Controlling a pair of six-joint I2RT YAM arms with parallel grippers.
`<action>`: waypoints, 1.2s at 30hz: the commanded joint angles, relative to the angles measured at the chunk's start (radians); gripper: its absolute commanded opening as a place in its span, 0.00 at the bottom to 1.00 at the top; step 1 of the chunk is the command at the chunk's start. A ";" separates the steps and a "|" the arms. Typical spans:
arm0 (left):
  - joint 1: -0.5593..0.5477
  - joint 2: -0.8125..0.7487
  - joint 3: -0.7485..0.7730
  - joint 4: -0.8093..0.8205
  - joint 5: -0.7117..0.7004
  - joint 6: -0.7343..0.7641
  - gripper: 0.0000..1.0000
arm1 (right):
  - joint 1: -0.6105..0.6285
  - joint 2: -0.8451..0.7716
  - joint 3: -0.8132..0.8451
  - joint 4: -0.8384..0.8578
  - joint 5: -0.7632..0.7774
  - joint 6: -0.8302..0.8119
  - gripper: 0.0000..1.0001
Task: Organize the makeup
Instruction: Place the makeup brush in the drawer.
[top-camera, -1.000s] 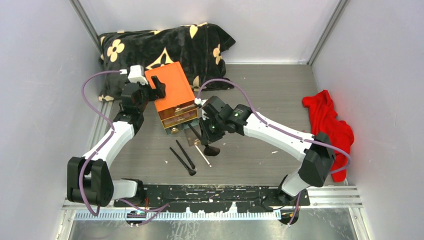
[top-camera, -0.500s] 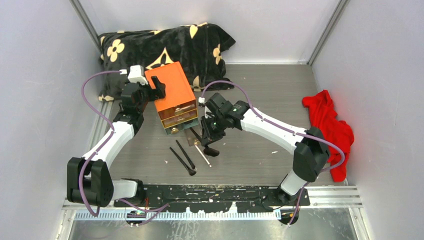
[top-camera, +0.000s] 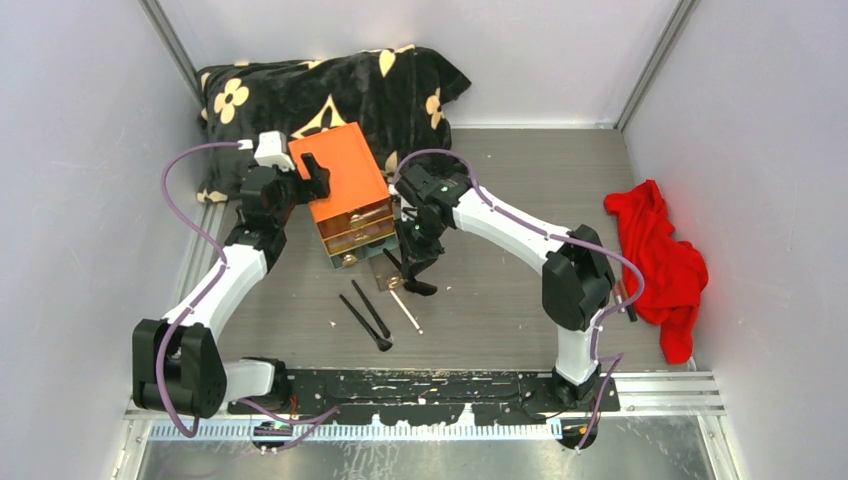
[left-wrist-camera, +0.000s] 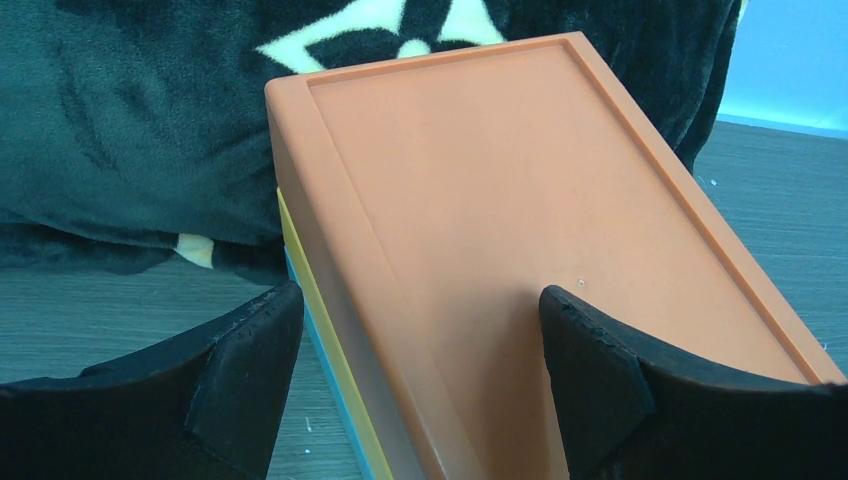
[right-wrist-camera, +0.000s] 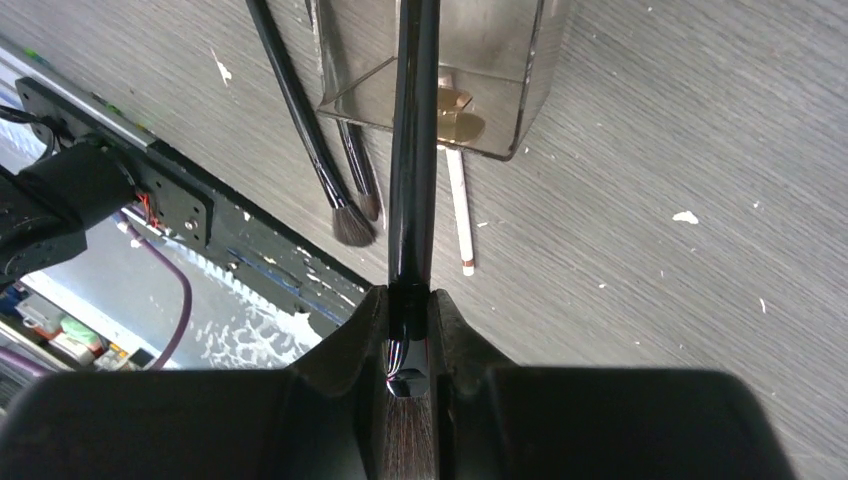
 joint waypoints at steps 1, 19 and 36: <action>-0.002 0.012 -0.037 -0.195 0.007 0.050 0.86 | -0.027 0.041 0.131 -0.007 -0.019 -0.022 0.01; -0.002 0.022 -0.039 -0.182 0.011 0.051 0.86 | -0.031 -0.040 -0.116 0.329 -0.021 0.105 0.01; -0.003 0.035 -0.032 -0.190 -0.004 0.056 0.86 | 0.066 -0.159 -0.171 0.341 0.269 0.065 0.01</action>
